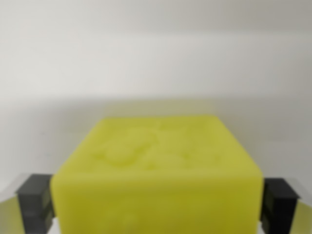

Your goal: Pick yellow cube

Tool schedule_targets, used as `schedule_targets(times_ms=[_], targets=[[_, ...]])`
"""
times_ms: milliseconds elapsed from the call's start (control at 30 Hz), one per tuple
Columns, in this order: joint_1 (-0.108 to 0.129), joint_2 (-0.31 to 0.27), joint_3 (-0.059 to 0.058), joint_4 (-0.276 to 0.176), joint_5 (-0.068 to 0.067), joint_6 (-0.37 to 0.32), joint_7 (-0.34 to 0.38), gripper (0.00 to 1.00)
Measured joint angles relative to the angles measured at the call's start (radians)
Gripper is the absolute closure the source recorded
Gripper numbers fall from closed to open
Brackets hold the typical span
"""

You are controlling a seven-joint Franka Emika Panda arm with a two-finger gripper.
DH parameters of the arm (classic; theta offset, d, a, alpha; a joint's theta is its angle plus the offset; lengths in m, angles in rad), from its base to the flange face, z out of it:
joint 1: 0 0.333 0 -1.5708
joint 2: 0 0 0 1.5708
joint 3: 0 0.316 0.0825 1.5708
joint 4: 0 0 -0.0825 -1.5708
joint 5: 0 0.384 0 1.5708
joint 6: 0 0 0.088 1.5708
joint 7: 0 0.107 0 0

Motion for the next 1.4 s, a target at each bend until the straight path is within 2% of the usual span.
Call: schedule_targets(times_ms=[167, 200, 367, 1400], targets=[[0.0, 0.0, 0.0, 0.0, 0.0, 0.0, 0.0, 0.0], [0.0, 0.0, 0.0, 0.0, 0.0, 0.0, 0.0, 1.0], [0.0, -0.009, 0.0, -0.003, 0.0, -0.006, 0.0, 1.0], [0.002, -0.182, 0.0, -0.044, 0.013, -0.138, -0.01, 1.0]])
